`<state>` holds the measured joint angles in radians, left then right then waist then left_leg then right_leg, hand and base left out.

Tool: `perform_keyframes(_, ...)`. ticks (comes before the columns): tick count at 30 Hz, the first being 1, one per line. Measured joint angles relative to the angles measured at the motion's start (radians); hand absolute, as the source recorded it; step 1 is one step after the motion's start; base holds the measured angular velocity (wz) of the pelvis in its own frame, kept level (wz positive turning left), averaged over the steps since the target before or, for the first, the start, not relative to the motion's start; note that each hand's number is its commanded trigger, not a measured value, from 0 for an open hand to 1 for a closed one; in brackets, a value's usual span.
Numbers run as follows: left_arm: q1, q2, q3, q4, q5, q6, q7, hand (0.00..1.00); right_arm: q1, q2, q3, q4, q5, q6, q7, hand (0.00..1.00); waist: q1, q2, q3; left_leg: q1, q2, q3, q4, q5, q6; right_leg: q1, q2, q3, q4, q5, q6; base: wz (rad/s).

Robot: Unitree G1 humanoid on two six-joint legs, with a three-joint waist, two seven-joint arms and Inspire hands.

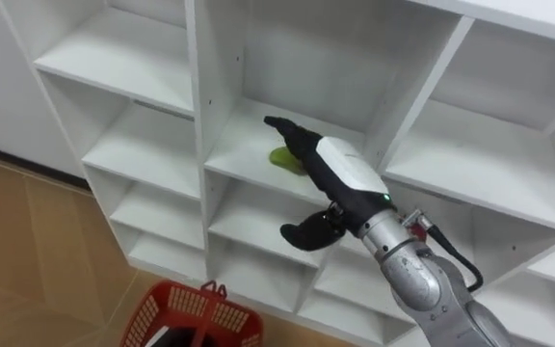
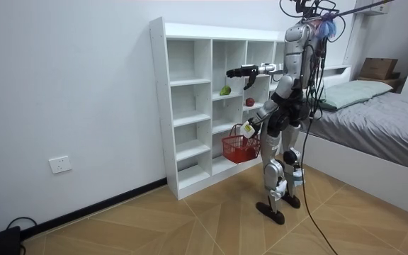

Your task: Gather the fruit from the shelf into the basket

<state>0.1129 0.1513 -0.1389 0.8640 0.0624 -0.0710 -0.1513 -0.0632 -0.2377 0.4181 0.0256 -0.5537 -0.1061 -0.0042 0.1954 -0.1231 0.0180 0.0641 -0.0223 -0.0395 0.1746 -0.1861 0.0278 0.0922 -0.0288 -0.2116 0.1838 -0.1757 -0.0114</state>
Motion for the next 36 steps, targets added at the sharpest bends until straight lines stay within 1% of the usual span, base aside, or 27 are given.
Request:
perform_keyframes(2, 0.002, 0.002, 0.001, -0.012, 0.019, 0.0, -0.011, 1.0, -0.021, -0.002, -0.006, 0.033, 0.004, -0.001, 0.0, 0.0, -0.004, -0.006, 0.0011, 0.0, -0.001, -0.007, -0.002, 0.0, 0.0, 0.005, -0.002, -0.012, 0.0, 0.0, 0.0, 0.11)
perform_keyframes(4, 0.005, 0.003, 0.001, -0.022, 0.019, 0.0, -0.014, 1.0, -0.048, -0.007, -0.021, 0.075, 0.007, 0.0, -0.001, 0.0, -0.007, -0.012, 0.0039, -0.001, -0.002, -0.016, 0.001, 0.0, 0.0, 0.009, -0.002, -0.017, -0.001, 0.0, 0.0, 0.13)
perform_keyframes(6, 0.014, 0.006, 0.001, -0.03, 0.019, 0.0, -0.014, 1.0, -0.057, -0.009, -0.052, 0.093, 0.015, 0.001, -0.007, 0.0, -0.005, -0.023, 0.0028, -0.002, -0.005, -0.026, 0.006, 0.0, 0.0, 0.014, -0.003, -0.027, -0.003, -0.001, 0.001, 0.14)
perform_keyframes(8, 0.023, 0.014, 0.002, -0.038, 0.019, 0.0, -0.016, 1.0, -0.068, -0.018, -0.06, 0.093, 0.048, 0.001, -0.018, 0.0, -0.005, -0.03, 0.0048, -0.004, -0.005, -0.029, 0.011, 0.0, 0.0, 0.014, -0.003, -0.031, -0.004, -0.001, 0.001, 0.06)
perform_keyframes(9, 0.023, 0.018, 0.002, -0.04, 0.019, 0.0, -0.016, 1.0, -0.073, -0.021, -0.061, 0.093, 0.053, 0.001, -0.021, 0.0, -0.005, -0.033, 0.0048, -0.006, -0.006, -0.03, 0.013, 0.0, 0.0, 0.014, -0.004, -0.034, -0.005, -0.001, 0.001, 0.12)
perform_keyframes(11, 0.024, 0.024, 0.015, -0.041, 0.02, 0.0, -0.017, 1.0, -0.098, -0.04, -0.061, 0.118, 0.11, -0.004, -0.038, 0.0, -0.011, -0.051, 0.0011, -0.021, -0.009, -0.048, 0.016, 0.0, 0.0, 0.015, -0.004, -0.052, -0.014, -0.001, 0.001, 0.2)
perform_keyframes(15, 0.033, 0.027, 0.04, -0.069, 0.063, 0.006, -0.02, 1.0, -0.139, -0.043, -0.087, 0.189, 0.203, -0.002, -0.052, 0.0, -0.001, -0.065, -0.0001, -0.021, -0.009, -0.054, 0.016, 0.0, -0.001, 0.022, -0.005, -0.066, -0.015, -0.001, 0.001, 0.14)
perform_keyframes(17, 0.031, 0.027, 0.048, -0.084, 0.081, 0.011, -0.024, 1.0, -0.183, -0.042, -0.087, 0.244, 0.237, -0.007, -0.053, 0.0, 0.002, -0.072, 0.0019, -0.024, -0.009, -0.059, 0.018, 0.0, -0.001, 0.022, -0.005, -0.073, -0.015, -0.001, 0.001, 0.11)
perform_keyframes(19, 0.022, 0.031, 0.049, -0.084, 0.081, 0.023, -0.029, 1.0, -0.224, -0.042, -0.087, 0.304, 0.284, -0.011, -0.055, 0.0, 0.003, -0.076, 0.0048, -0.033, -0.011, -0.075, 0.025, 0.0, -0.002, 0.022, -0.005, -0.084, -0.015, -0.001, 0.001, 0.19)
perform_keyframes(21, 0.02, 0.036, 0.051, -0.086, 0.086, 0.032, -0.036, 1.0, -0.264, -0.041, -0.087, 0.371, 0.315, -0.005, -0.065, 0.0, 0.017, -0.08, 0.0052, -0.037, -0.011, -0.079, 0.028, 0.0, -0.002, 0.021, -0.006, -0.091, -0.015, -0.001, 0.001, 0.11)
perform_keyframes(24, 0.019, 0.037, 0.058, -0.086, 0.088, 0.043, -0.042, 1.0, -0.284, -0.041, -0.087, 0.408, 0.323, -0.004, -0.077, 0.0, 0.029, -0.086, 0.0039, -0.04, -0.011, -0.085, 0.029, 0.0, -0.002, 0.019, -0.006, -0.094, -0.016, -0.001, 0.001, 0.03)
perform_keyframes(25, 0.018, 0.038, 0.059, -0.086, 0.088, 0.046, -0.053, 1.0, -0.288, -0.041, -0.087, 0.418, 0.336, -0.003, -0.082, 0.0, 0.031, -0.089, 0.002, -0.047, -0.012, -0.087, 0.03, 0.0, -0.002, 0.015, -0.006, -0.098, -0.015, -0.001, 0.001, 0.1)
perform_keyframes(28, 0.015, 0.046, 0.058, -0.087, 0.088, 0.058, -0.061, 1.0, -0.321, -0.041, -0.084, 0.472, 0.367, -0.003, -0.083, 0.0, 0.036, -0.096, 0.0043, -0.058, -0.013, -0.091, 0.033, 0.001, -0.003, 0.008, -0.006, -0.104, -0.015, -0.001, 0.001, 0.08)
perform_keyframes(30, 0.013, 0.058, 0.059, -0.088, 0.107, 0.059, -0.06, 1.0, -0.333, -0.045, -0.086, 0.489, 0.398, 0.001, -0.085, 0.0, 0.035, -0.107, 0.0049, -0.068, -0.014, -0.102, 0.034, 0.002, -0.004, 0.002, -0.007, -0.116, -0.015, -0.001, 0.001, 0.14)
perform_keyframes(31, 0.012, 0.062, 0.058, -0.088, 0.108, 0.059, -0.057, 1.0, -0.34, -0.046, -0.086, 0.497, 0.412, 0.001, -0.089, 0.0, 0.035, -0.118, 0.0046, -0.08, -0.014, -0.105, 0.042, 0.003, -0.006, -0.007, -0.006, -0.121, -0.015, -0.001, 0.001, 0.13)
perform_keyframes(32, 0.01, 0.065, 0.058, -0.088, 0.108, 0.063, -0.055, 1.0, -0.356, -0.046, -0.086, 0.516, 0.425, 0.001, -0.09, 0.0, 0.035, -0.127, 0.0071, -0.091, -0.015, -0.11, 0.049, 0.003, -0.007, -0.013, -0.006, -0.123, -0.015, -0.001, 0.001, 0.12)
perform_keyframes(33, 0.01, 0.069, 0.059, -0.088, 0.108, 0.066, -0.052, 1.0, -0.37, -0.047, -0.086, 0.533, 0.431, 0.007, -0.096, 0.0, 0.034, -0.131, 0.0063, -0.098, -0.016, -0.113, 0.05, 0.003, -0.007, -0.019, -0.006, -0.123, -0.015, -0.001, 0.001, 0.09)
perform_keyframes(34, 0.01, 0.07, 0.058, -0.088, 0.108, 0.067, -0.051, 1.0, -0.376, -0.048, -0.086, 0.541, 0.431, 0.01, -0.102, 0.0, 0.034, -0.132, 0.0059, -0.102, -0.017, -0.114, 0.052, 0.003, -0.007, -0.022, -0.007, -0.123, -0.015, -0.001, 0.001, 0.06)
perform_keyframes(36, 0.009, 0.068, 0.057, -0.087, 0.107, 0.069, -0.045, 1.0, -0.409, -0.048, -0.086, 0.574, 0.429, 0.016, -0.126, 0.0, 0.03, -0.128, 0.009, -0.111, -0.021, -0.118, 0.057, 0.004, -0.006, -0.026, -0.011, -0.139, -0.016, -0.001, 0.001, 0.07)
